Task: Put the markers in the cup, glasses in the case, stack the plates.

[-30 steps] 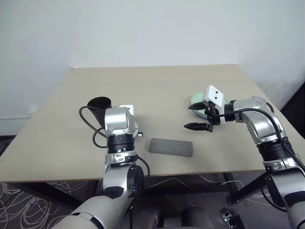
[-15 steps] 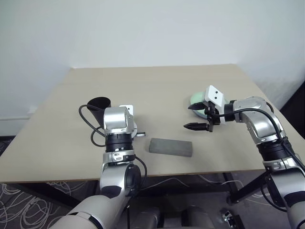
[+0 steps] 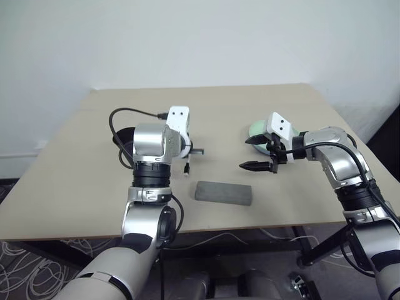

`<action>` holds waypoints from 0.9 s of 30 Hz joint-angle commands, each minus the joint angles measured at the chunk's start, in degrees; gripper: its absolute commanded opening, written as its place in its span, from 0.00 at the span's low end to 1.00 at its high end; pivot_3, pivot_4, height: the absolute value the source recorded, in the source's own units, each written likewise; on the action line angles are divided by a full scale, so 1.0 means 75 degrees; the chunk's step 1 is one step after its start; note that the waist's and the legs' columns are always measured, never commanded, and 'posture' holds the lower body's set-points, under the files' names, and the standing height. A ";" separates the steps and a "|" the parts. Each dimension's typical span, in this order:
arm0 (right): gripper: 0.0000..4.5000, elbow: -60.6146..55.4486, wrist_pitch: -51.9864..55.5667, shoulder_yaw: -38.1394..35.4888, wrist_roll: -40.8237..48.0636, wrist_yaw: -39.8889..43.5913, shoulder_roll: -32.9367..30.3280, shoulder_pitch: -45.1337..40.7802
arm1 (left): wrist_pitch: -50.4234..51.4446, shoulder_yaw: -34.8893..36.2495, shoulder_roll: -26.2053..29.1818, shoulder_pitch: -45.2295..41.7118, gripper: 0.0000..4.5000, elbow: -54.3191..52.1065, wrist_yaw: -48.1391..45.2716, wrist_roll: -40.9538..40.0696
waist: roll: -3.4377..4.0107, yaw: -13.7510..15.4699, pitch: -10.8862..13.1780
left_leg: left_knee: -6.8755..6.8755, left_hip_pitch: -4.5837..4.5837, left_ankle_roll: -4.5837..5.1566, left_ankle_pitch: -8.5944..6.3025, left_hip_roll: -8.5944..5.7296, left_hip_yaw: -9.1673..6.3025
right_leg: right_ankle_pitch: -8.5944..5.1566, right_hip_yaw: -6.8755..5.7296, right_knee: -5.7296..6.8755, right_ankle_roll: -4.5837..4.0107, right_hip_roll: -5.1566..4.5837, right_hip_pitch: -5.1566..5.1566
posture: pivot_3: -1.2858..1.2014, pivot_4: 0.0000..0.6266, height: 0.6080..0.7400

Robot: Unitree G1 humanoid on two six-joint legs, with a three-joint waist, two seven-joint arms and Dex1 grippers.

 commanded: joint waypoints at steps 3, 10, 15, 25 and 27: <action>1.00 -0.0013 -0.0120 -0.0094 0.0022 -0.0014 0.0020 -0.0288 | -0.2943 -0.0695 0.1146 -0.0590 0.02 -0.0084 -0.0064 0.0437 | 0.0000 -0.0003 0.0000 | -0.0001 0.0001 -0.0004 0.0002 0.0000 0.0001 | 0.0008 0.0002 0.0001 -0.0014 0.0001 0.0000 | 0.52 0.00 1.00; 1.00 0.0033 -0.0129 -0.0092 0.0020 0.0005 0.0035 -0.0319 | -0.4483 -0.0271 0.1781 -0.0907 0.02 0.0317 0.0229 0.0304 | 0.0000 0.0047 0.0000 | -0.0002 0.0001 -0.0003 0.0002 0.0000 0.0001 | 0.0021 -0.0002 -0.0013 -0.0036 -0.0001 0.0006 | 0.52 0.00 1.00; 1.00 0.0064 -0.0144 -0.0090 0.0024 0.0028 0.0049 -0.0346 | -0.4857 -0.0237 0.2083 -0.0323 0.02 -0.0075 -0.0148 0.0142 | 0.0000 0.0041 0.0000 | -0.0002 0.0000 -0.0012 0.0008 -0.0001 0.0004 | 0.0023 0.0001 -0.0012 -0.0039 0.0001 0.0003 | 0.52 0.00 1.00; 1.00 0.0112 -0.0172 -0.0066 0.0018 0.0079 0.0067 -0.0383 | -0.5757 -0.0085 0.2358 0.0805 0.02 -0.0283 -0.0336 -0.0029 | -0.0002 0.0039 0.0001 | -0.0003 0.0002 0.0003 0.0000 0.0000 0.0003 | 0.0027 0.0003 -0.0009 -0.0045 0.0009 0.0002 | 0.52 0.00 1.00; 1.00 0.0114 -0.0176 -0.0062 0.0012 0.0083 0.0068 -0.0377 | -0.5867 -0.0021 0.2410 0.0834 0.02 -0.0270 -0.0323 -0.0078 | -0.0002 0.0044 0.0000 | -0.0003 0.0003 0.0002 0.0000 0.0000 0.0003 | 0.0027 0.0003 -0.0009 -0.0046 0.0010 0.0002 | 0.52 0.00 1.00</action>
